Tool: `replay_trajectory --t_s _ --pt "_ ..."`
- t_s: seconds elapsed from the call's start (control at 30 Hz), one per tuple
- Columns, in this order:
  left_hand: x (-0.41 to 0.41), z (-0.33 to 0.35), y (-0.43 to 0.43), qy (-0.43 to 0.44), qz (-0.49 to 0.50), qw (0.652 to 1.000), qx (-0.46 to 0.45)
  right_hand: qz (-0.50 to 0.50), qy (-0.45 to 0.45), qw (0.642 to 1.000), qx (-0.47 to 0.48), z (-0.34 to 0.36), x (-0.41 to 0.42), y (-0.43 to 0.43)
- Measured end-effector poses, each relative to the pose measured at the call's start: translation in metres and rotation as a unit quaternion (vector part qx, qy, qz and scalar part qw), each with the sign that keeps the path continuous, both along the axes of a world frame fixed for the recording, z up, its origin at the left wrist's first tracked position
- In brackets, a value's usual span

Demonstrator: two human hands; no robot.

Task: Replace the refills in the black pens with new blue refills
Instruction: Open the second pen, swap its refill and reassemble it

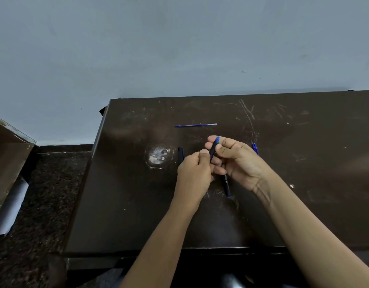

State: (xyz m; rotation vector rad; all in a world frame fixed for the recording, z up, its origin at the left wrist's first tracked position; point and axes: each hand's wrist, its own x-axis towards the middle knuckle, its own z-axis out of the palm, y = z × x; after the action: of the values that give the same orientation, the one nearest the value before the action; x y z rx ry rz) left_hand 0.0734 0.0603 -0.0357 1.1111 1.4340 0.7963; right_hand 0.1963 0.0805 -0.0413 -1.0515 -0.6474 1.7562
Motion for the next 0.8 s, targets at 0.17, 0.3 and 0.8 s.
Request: replay_trajectory --t_s 0.17,0.3,0.8 --pt "0.0009 -0.0055 -0.0005 0.043 -0.034 0.997 0.045 0.004 -0.032 0.999 0.005 -0.0004 0.0023 0.0013" --pt "-0.0014 -0.006 -0.0014 0.1 -0.047 0.991 0.077 0.003 -0.056 0.998 0.038 -0.0021 0.0006 -0.0008" --pt "-0.0049 -0.0097 0.0021 0.071 -0.035 0.997 0.017 -0.02 -0.039 0.999 -0.014 -0.0053 -0.0052 -0.0012"
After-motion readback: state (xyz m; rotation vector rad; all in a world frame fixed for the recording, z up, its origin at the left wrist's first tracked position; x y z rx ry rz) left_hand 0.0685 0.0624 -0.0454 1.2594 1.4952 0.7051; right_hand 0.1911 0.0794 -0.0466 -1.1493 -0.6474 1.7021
